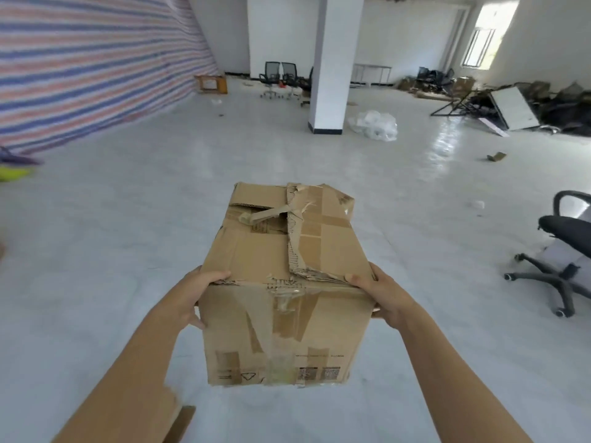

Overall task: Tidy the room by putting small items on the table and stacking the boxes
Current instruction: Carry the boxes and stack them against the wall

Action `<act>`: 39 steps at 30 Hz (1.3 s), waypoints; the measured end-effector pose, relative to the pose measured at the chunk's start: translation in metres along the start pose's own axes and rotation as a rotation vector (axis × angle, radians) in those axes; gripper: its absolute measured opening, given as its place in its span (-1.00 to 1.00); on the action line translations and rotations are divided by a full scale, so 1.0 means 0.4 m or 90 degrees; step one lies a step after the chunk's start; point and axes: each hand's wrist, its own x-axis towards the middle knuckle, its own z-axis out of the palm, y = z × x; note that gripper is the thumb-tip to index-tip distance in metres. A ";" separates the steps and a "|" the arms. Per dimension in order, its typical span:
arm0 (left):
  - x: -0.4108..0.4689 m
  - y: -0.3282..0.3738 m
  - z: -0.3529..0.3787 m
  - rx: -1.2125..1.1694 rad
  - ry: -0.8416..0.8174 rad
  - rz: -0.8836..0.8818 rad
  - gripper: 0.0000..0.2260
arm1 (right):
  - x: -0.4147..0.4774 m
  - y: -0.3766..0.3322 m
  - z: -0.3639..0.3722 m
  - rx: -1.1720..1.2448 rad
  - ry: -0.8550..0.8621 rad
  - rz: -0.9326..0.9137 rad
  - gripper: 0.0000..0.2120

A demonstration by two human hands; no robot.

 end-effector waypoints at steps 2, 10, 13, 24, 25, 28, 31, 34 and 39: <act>-0.100 0.019 -0.078 -0.035 0.053 0.030 -0.70 | -0.040 -0.086 0.050 -0.011 -0.043 -0.051 -0.58; -0.431 -0.035 -0.410 -0.147 0.243 0.100 -0.79 | -0.228 -0.285 0.349 -0.029 -0.217 -0.179 -0.58; -0.549 -0.085 -0.553 -0.195 0.316 0.107 -0.84 | -0.299 -0.343 0.507 -0.062 -0.302 -0.208 -0.64; -0.974 -0.444 -0.967 -0.298 0.591 -0.001 -0.93 | -0.591 -0.235 1.242 -0.147 -0.580 -0.128 -0.44; -1.008 -0.496 -0.979 -0.317 0.616 -0.016 -0.89 | -0.622 -0.202 1.295 -0.159 -0.609 -0.118 -0.43; -1.094 -0.644 -0.987 -0.382 0.701 -0.062 -0.83 | -0.713 -0.107 1.432 -0.210 -0.698 -0.087 -0.43; -1.149 -0.749 -1.005 -0.425 0.770 -0.110 -0.88 | -0.785 -0.030 1.549 -0.269 -0.770 -0.056 -0.44; -1.185 -0.809 -1.039 -0.477 0.831 -0.153 -0.90 | -0.839 0.004 1.673 -0.332 -0.829 -0.044 -0.53; -1.220 -0.874 -1.116 -0.567 0.942 -0.211 -0.93 | -0.930 0.036 1.894 -0.404 -0.946 -0.047 -0.75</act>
